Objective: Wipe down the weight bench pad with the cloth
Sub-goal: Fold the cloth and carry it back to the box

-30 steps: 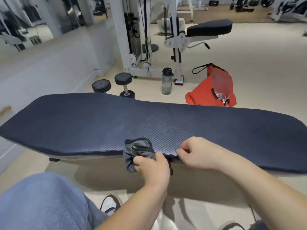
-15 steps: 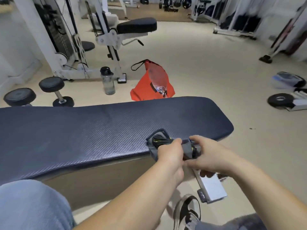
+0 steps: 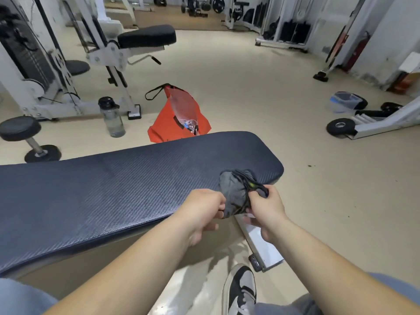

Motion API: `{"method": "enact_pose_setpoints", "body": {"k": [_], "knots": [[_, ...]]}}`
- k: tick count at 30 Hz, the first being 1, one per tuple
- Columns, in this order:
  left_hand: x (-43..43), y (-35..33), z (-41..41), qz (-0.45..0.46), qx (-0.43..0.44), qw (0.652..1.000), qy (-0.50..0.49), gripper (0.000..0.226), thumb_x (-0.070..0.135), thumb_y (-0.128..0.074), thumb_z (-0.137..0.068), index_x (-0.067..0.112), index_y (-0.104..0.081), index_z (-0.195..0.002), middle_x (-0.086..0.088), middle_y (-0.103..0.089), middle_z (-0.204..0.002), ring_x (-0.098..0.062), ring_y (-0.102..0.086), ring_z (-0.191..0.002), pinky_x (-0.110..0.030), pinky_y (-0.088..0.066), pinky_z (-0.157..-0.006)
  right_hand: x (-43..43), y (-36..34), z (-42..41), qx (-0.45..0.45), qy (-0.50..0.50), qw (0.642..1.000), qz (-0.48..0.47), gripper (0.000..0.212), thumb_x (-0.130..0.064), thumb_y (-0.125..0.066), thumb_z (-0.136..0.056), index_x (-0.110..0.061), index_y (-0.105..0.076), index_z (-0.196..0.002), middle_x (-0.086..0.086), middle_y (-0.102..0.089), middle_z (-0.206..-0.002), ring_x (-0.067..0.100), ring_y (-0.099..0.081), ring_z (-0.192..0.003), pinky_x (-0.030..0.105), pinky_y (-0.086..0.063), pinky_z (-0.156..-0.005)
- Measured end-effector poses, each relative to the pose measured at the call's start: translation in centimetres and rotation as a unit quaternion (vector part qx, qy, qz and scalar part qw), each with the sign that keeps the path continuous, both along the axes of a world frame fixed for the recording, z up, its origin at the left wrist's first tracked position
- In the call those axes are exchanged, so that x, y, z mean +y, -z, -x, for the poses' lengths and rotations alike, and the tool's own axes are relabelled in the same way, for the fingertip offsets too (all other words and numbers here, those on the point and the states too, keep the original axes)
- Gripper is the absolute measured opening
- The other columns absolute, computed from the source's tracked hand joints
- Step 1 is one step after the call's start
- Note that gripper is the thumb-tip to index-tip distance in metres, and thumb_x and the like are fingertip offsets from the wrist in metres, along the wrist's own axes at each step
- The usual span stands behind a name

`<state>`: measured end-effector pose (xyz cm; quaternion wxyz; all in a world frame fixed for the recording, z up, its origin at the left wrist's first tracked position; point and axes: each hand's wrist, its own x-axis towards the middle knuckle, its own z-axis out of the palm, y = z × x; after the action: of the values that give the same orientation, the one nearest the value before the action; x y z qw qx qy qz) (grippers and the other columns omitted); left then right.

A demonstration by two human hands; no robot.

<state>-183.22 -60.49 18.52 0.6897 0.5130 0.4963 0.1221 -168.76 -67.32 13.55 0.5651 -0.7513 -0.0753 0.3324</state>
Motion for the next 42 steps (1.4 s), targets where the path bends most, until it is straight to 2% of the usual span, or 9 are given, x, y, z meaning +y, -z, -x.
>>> {"method": "enact_pose_setpoints", "body": {"k": [6,10,12,16,20,26,32,36,42], "knots": [[0.4,0.2,-2.8,-0.127,0.010,0.992,-0.012,0.017,0.014,-0.050,-0.085,0.009,-0.066,-0.083,-0.003,-0.062,-0.081,-0.017,-0.054,-0.073,-0.032,-0.045,-0.068,2.0,-1.5,-3.4,-0.020,0.161,0.987,0.018,0.037,-0.025,-0.056,-0.097,-0.028,-0.036,-0.129,0.004,-0.028,-0.139,0.019,-0.049,-0.074,0.055,-0.062,-0.084],[1.8,0.6,-4.6,-0.252,0.040,0.967,0.024,0.019,0.014,-0.050,-0.087,0.023,-0.066,-0.088,0.003,-0.070,-0.088,-0.017,-0.060,-0.071,-0.027,-0.046,-0.065,3.3,-0.1,-4.3,-0.094,0.147,0.984,0.039,0.038,-0.032,-0.064,-0.099,-0.021,-0.040,-0.126,0.011,-0.027,-0.139,0.011,-0.044,-0.074,0.032,-0.046,-0.088],[2.8,1.2,-5.2,-0.338,0.080,0.936,0.061,0.019,0.015,-0.051,-0.087,0.026,-0.065,-0.093,0.004,-0.067,-0.095,-0.017,-0.062,-0.081,-0.030,-0.048,-0.071,4.2,0.0,-5.9,-0.132,0.173,0.975,0.041,0.030,-0.027,-0.064,-0.099,-0.018,-0.046,-0.122,0.012,-0.029,-0.142,0.012,-0.046,-0.074,0.028,-0.039,-0.084],[5.5,2.1,-5.8,-0.477,0.204,0.836,0.180,0.022,0.017,-0.048,-0.085,0.025,-0.067,-0.094,0.003,-0.057,-0.108,-0.022,-0.055,-0.105,-0.042,-0.052,-0.088,6.3,0.1,-10.6,-0.227,0.109,0.959,0.129,0.019,-0.029,-0.062,-0.098,-0.024,-0.049,-0.111,0.012,-0.032,-0.139,0.040,-0.054,-0.112,0.033,-0.039,-0.091],[9.4,1.4,-7.2,-0.531,0.295,0.750,0.262,0.021,0.022,-0.051,-0.085,0.028,-0.064,-0.100,0.000,-0.054,-0.113,-0.026,-0.050,-0.114,-0.041,-0.048,-0.087,8.4,-0.4,-15.7,-0.297,-0.065,0.932,0.197,0.024,-0.034,-0.060,-0.100,-0.021,-0.053,-0.119,0.015,-0.036,-0.137,0.035,-0.052,-0.092,0.031,-0.037,-0.090],[12.9,1.6,-9.1,-0.432,0.312,0.790,0.303,0.004,0.034,-0.051,-0.078,0.031,-0.052,-0.077,0.007,-0.047,-0.098,-0.024,-0.044,-0.110,-0.040,-0.044,-0.095,15.0,-0.8,-19.6,-0.339,-0.190,0.894,0.223,0.034,-0.039,-0.059,-0.100,-0.020,-0.052,-0.127,0.019,-0.043,-0.140,0.037,-0.053,-0.101,0.036,-0.041,-0.098],[14.1,2.0,-9.2,-0.421,0.291,0.797,0.321,0.005,0.035,-0.054,-0.078,0.030,-0.055,-0.080,0.012,-0.046,-0.096,-0.016,-0.040,-0.104,-0.032,-0.035,-0.084,23.9,-0.9,-20.7,-0.348,-0.262,0.871,0.228,0.040,-0.042,-0.056,-0.101,-0.022,-0.050,-0.136,0.018,-0.042,-0.143,0.042,-0.055,-0.121,0.043,-0.043,-0.109],[13.8,2.6,-9.1,-0.439,0.290,0.793,0.307,0.010,0.039,-0.052,-0.076,0.029,-0.051,-0.077,0.012,-0.045,-0.095,-0.018,-0.040,-0.104,-0.034,-0.041,-0.091,26.8,-0.3,-20.8,-0.329,-0.350,0.851,0.212,0.039,-0.041,-0.049,-0.103,-0.020,-0.052,-0.136,0.018,-0.053,-0.143,0.037,-0.053,-0.127,0.042,-0.041,-0.107],[13.7,2.7,-9.0,-0.437,0.286,0.798,0.300,0.011,0.041,-0.051,-0.073,0.030,-0.051,-0.075,0.012,-0.045,-0.095,-0.018,-0.041,-0.102,-0.036,-0.042,-0.097,24.9,0.1,-20.6,-0.337,-0.292,0.868,0.220,0.045,-0.044,-0.036,-0.106,-0.021,-0.046,-0.143,0.021,-0.050,-0.149,0.042,-0.048,-0.135,0.044,-0.039,-0.112]]}}
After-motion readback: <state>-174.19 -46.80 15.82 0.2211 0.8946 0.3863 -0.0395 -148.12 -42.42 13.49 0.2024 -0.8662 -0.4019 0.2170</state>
